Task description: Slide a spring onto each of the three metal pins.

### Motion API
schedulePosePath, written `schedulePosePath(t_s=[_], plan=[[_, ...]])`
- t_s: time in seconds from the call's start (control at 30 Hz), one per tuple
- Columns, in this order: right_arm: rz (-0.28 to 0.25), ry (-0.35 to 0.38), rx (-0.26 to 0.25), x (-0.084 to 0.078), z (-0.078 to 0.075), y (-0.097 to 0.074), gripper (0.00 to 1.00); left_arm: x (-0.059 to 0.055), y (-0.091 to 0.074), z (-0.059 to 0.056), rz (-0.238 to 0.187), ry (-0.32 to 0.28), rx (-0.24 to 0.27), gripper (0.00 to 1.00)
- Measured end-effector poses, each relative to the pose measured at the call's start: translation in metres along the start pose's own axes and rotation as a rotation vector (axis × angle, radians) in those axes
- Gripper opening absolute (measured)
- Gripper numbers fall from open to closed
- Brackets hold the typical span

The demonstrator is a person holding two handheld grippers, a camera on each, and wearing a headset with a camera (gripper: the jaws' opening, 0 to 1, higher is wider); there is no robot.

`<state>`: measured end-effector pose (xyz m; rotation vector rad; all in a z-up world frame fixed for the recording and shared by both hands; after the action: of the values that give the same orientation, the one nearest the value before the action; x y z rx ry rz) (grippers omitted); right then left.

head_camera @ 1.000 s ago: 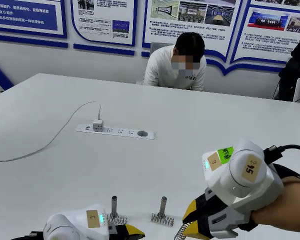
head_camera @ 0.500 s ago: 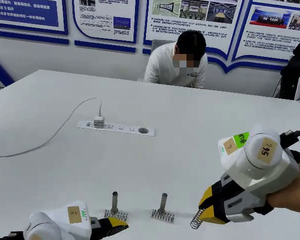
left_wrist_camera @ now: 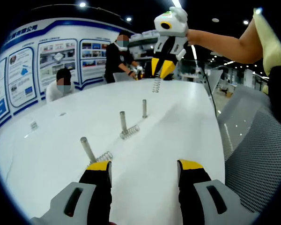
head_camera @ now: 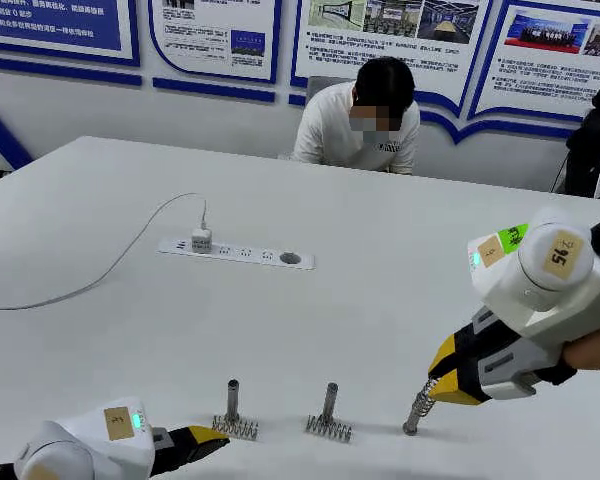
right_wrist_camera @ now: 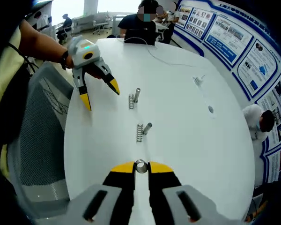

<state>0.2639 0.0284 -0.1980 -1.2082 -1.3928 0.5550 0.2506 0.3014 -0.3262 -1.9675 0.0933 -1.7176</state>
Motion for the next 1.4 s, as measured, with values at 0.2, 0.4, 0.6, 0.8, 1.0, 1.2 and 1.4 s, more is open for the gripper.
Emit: schedulePosePath(t_s=[0.2, 0.4, 0.6, 0.8, 1.0, 1.2, 1.4], plan=[[0.020, 0.005, -0.017, -0.004, -0.011, -0.003, 0.12, -0.001, -0.002, 0.001, 0.000, -0.012, 0.009, 0.59], [0.044, 0.015, -0.022, -0.009, -0.021, 0.004, 0.12, -0.002, -0.003, 0.001, -0.001, -0.018, 0.014, 0.59], [0.063, 0.026, -0.014, -0.011, -0.028, 0.013, 0.12, -0.003, -0.005, 0.002, -0.003, -0.030, 0.018, 0.60], [0.070, 0.044, -0.001, -0.015, -0.033, 0.021, 0.12, -0.004, -0.006, 0.003, -0.003, -0.035, 0.023, 0.60], [0.082, 0.054, 0.013, -0.019, -0.035, 0.030, 0.12, -0.005, -0.006, 0.004, -0.002, -0.042, 0.025, 0.60], [0.088, 0.058, 0.020, -0.021, -0.036, 0.033, 0.12, -0.005, -0.007, 0.004, 0.000, -0.045, 0.029, 0.60], [0.094, 0.061, 0.029, -0.022, -0.038, 0.038, 0.12, -0.007, -0.008, 0.004, 0.001, -0.047, 0.033, 0.60]])
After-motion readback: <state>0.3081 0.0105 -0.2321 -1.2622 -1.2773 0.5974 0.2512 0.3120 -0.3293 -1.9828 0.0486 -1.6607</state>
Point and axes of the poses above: the centre of the closed fingertips' face, and the gripper's own axes: y roughly forward along the fingers, z roughly to its left, x roughly out of its top, the point moved 9 cm from there along -y, roughly backward along the fingers, and after that the axes turned 4 degrees about -y, right-handed, at the moved point
